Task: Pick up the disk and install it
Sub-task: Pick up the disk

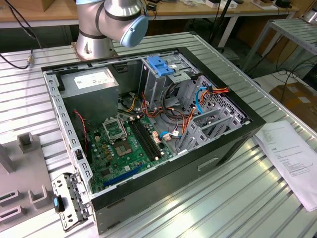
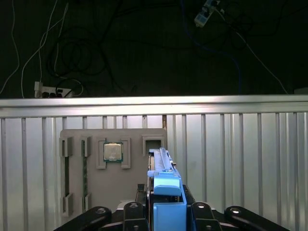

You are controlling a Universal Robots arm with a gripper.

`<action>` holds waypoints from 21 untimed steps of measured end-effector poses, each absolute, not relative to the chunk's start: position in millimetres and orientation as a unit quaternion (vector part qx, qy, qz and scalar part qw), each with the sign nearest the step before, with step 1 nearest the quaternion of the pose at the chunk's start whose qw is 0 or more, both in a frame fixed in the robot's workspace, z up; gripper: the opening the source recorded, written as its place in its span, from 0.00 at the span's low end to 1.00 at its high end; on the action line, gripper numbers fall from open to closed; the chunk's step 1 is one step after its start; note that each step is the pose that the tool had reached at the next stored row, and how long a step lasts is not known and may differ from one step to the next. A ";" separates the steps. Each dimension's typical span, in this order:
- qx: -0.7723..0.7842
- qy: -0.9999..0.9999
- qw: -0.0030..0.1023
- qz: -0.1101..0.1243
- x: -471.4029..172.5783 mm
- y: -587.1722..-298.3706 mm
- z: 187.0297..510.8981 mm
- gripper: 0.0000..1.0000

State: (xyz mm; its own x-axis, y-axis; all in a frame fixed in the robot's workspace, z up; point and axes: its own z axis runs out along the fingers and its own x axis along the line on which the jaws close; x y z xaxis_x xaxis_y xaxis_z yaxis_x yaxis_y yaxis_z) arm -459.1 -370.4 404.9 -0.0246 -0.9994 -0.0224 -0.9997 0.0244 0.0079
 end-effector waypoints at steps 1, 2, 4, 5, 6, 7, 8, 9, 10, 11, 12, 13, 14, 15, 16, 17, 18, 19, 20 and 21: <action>-0.698 0.716 0.005 0.011 -459.1 -370.4 404.9 0.37; -0.698 0.716 0.005 0.011 -459.1 -370.4 405.3 0.37; -0.698 0.716 0.005 0.011 -459.1 -370.4 407.3 0.37; -0.698 0.716 0.005 0.011 -459.1 -370.4 408.3 0.37; -0.698 0.716 0.005 0.011 -459.1 -370.4 410.1 0.37; -0.698 0.716 0.005 0.011 -459.1 -370.4 412.7 0.37; -0.698 0.716 0.005 0.011 -459.1 -370.4 415.3 0.37; -0.698 0.716 0.005 0.011 -459.0 -370.4 417.3 0.37; -0.698 0.716 0.005 0.011 -458.9 -370.4 420.6 0.37; -0.698 0.716 0.005 0.011 -458.9 -370.4 422.6 0.37; -0.698 0.716 0.005 0.011 -458.9 -370.4 424.6 0.37; -0.698 0.716 0.005 0.011 -458.9 -370.4 427.3 0.37; -0.698 0.716 0.005 0.011 -458.9 -370.4 429.6 0.37; -0.698 0.716 0.005 0.011 -458.9 -370.4 432.3 0.37; -0.698 0.716 0.005 0.011 -458.9 -370.4 434.6 0.37; -0.698 0.716 0.005 0.011 -458.9 -370.4 436.8 0.37; -0.698 0.716 0.005 0.011 -458.9 -370.4 439.2 0.37; -0.698 0.716 0.005 0.011 -458.9 -370.4 443.5 0.37; -0.698 0.716 0.005 0.011 -458.9 -370.4 445.7 0.37; -0.698 0.716 0.005 0.011 -458.9 -370.4 448.5 0.37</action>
